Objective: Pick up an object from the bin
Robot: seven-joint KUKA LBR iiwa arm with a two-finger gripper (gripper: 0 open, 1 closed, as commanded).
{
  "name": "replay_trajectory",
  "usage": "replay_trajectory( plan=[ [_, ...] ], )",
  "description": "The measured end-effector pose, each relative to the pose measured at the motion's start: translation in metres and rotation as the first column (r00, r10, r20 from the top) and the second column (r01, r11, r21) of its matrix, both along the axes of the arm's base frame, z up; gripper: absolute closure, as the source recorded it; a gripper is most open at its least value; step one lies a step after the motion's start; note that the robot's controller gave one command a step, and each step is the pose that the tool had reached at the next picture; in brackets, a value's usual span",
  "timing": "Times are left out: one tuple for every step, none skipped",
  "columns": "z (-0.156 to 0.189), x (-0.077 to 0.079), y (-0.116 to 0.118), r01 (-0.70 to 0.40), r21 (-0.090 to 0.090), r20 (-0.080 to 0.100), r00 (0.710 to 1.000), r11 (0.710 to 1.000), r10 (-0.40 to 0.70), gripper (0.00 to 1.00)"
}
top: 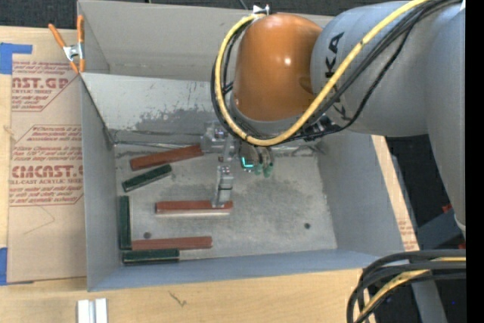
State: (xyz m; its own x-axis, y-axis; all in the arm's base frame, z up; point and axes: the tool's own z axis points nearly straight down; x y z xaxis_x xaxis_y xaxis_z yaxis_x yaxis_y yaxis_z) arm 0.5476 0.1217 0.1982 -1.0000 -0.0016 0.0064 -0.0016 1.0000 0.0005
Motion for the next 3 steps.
replay_trajectory(
  plan=[
    [0.005,0.002,0.0,0.001,0.001,0.008,1.0,1.0,-0.001,0.0],
    [-0.02,0.0,-0.005,-0.072,0.001,0.014,0.997,0.997,0.072,0.0],
    [-0.087,-0.023,-0.012,-0.081,0.001,0.011,0.997,0.997,0.081,0.0]
  ],
)
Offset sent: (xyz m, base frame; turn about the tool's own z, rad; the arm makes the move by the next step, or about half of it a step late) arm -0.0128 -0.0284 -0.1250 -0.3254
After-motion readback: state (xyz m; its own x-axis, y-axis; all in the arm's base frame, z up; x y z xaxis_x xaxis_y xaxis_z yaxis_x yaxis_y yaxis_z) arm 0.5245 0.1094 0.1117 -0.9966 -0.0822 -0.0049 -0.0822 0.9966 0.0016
